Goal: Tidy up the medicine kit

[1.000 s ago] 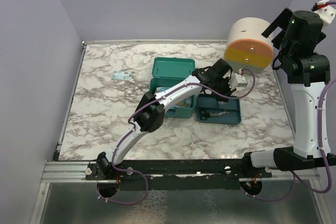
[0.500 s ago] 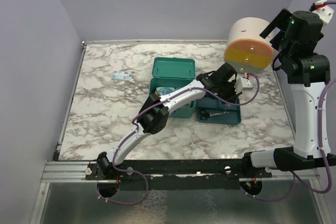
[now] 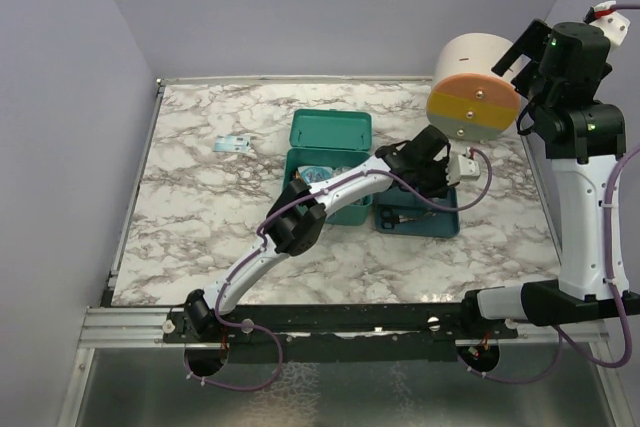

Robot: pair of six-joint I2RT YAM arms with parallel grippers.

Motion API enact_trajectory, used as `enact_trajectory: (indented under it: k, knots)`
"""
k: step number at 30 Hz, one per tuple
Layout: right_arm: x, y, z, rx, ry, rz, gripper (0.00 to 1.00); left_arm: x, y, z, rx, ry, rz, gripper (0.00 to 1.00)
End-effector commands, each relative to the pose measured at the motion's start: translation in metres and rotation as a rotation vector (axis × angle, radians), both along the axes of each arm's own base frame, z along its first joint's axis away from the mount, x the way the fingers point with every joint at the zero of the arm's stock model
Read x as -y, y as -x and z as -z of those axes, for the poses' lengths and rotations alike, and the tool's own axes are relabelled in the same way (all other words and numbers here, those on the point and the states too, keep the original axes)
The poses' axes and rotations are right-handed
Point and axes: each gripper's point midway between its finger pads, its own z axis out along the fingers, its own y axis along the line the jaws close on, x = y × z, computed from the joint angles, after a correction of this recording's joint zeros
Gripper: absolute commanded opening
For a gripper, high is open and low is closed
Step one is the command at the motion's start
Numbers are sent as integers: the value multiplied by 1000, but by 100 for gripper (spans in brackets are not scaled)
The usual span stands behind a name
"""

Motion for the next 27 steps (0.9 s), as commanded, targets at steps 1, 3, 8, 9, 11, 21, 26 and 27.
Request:
enact_trajectory:
  k: [1,3,8,9,11,21,26,27]
  knots:
    - [0,6,-6,16,4,-13,100,-2,0,22,23,-30,18,0]
    - [0,6,-6,16,3,-13,100,-4,0,27,20,-37,17,0]
    - [0,8,-8,20,6,-14,100,-5,-5,34,35,-48,-14,17]
    - [0,8,-8,20,7,-14,100,-5,-7,33,40,-48,-20,31]
    - [0,8,-8,19,7,-14,100,-5,-8,32,48,-49,-22,53]
    - [0,13,-3,17,-7,-10,100,-12,-2,15,49,-47,-11,67]
    - [0,14,0,16,-15,-9,100,-18,5,-6,53,-31,1,66]
    - [0,14,1,16,-16,-8,100,-20,6,-9,53,-31,4,66]
